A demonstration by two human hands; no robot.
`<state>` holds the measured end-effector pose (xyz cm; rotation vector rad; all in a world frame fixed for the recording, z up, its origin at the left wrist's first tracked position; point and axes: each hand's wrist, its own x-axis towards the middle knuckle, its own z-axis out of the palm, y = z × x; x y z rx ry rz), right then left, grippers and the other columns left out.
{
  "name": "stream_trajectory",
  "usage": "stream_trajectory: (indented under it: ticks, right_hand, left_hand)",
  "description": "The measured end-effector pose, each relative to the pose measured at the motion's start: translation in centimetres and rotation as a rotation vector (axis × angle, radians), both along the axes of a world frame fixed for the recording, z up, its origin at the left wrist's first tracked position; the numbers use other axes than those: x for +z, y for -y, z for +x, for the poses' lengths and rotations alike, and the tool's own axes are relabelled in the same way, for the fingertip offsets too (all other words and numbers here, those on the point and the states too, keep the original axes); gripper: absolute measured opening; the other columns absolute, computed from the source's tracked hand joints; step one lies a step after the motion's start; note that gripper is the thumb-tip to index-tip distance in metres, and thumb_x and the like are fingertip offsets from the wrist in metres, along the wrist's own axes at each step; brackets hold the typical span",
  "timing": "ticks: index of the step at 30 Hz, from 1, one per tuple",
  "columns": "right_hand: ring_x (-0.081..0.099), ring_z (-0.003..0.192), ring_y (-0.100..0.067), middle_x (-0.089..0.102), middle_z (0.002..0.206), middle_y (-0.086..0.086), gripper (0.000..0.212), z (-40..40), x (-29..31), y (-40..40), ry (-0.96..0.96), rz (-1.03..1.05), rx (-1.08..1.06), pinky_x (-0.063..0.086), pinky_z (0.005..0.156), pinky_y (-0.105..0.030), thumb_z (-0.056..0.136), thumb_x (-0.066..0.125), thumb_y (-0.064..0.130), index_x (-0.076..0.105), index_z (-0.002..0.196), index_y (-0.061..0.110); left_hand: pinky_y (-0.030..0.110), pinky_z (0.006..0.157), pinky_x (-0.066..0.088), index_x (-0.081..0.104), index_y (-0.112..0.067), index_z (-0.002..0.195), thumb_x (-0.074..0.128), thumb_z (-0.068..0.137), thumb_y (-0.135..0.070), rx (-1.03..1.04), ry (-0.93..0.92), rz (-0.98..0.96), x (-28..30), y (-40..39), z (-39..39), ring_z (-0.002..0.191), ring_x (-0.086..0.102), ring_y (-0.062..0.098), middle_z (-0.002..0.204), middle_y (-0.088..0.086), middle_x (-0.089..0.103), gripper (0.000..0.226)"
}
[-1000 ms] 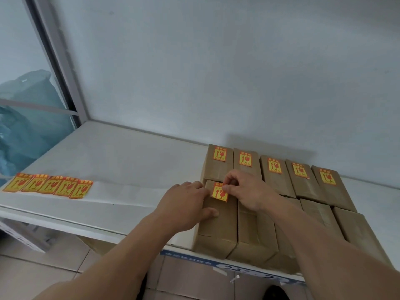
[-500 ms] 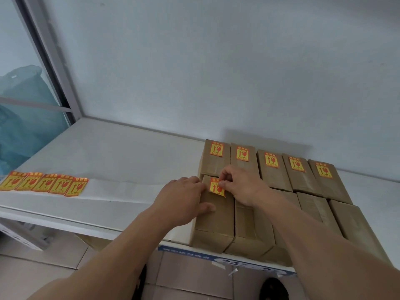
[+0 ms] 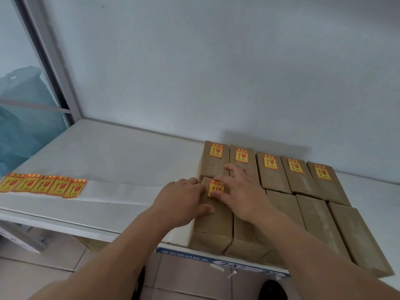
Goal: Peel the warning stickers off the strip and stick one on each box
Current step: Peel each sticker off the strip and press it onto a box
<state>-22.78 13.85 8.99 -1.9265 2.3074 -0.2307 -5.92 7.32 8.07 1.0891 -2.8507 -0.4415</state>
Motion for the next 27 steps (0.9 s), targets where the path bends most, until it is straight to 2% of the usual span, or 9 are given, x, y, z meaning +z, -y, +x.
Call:
stream_trajectory:
  ticks: [4,21,27]
  right_hand:
    - [0.014,0.144,-0.021,0.026,0.154,0.008,0.055,-0.2,-0.8,-0.3,-0.054,0.04,-0.022,0.02,0.117,-0.045,0.086,0.045,0.067,0.046,0.136,0.043]
    - [0.018,0.14,-0.02,0.029,0.152,0.01,0.054,1.1,-0.4,0.7,0.023,0.099,-0.035,0.017,0.114,-0.043,0.085,0.046,0.068,0.047,0.135,0.045]
    - [0.018,0.14,-0.02,0.031,0.151,0.01,0.056,0.8,-0.4,0.3,0.052,0.077,-0.049,0.018,0.114,-0.044,0.083,0.049,0.069,0.047,0.134,0.045]
  left_hand:
    - [0.033,0.09,0.045,0.051,-0.026,0.129,0.047,0.086,-0.066,0.007,0.02,0.008,0.0,0.0,-0.1,0.111,0.052,0.014,0.126,-0.006,0.054,0.059]
    - [0.032,0.088,0.043,0.05,-0.029,0.129,0.051,0.086,-0.062,0.012,-0.014,0.052,0.1,0.1,0.3,0.113,0.051,0.015,0.129,-0.006,0.052,0.055]
    - [0.032,0.088,0.043,0.05,-0.03,0.129,0.049,0.084,-0.067,0.017,0.019,0.022,0.1,0.3,0.4,0.112,0.051,0.014,0.128,-0.009,0.053,0.058]
